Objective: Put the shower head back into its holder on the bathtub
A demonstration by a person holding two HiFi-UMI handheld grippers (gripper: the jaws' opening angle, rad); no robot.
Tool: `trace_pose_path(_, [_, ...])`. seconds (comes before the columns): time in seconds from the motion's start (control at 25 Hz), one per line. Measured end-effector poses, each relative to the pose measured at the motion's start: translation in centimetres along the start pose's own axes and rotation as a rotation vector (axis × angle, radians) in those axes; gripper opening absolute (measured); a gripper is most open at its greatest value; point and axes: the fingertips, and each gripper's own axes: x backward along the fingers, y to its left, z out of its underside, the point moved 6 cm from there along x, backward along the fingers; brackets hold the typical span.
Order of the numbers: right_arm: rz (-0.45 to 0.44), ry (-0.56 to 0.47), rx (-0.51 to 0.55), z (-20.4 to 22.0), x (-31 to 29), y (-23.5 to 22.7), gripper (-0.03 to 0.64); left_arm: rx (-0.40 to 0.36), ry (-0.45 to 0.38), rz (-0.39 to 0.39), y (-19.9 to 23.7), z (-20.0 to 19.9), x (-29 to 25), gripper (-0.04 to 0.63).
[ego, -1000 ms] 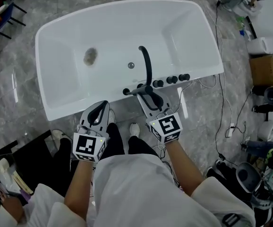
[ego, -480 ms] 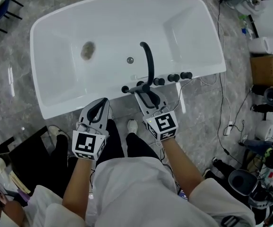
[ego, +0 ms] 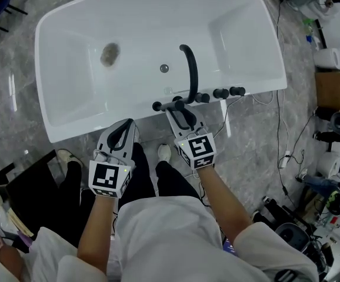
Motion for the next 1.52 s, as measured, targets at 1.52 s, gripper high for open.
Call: trace_pose_path(1.52, [0.001, 0.128, 0.009, 8.0, -5.8, -0.3, 0.129, 0.045, 0.057, -0.003, 1.9, 5.2, -1.0, 0.011])
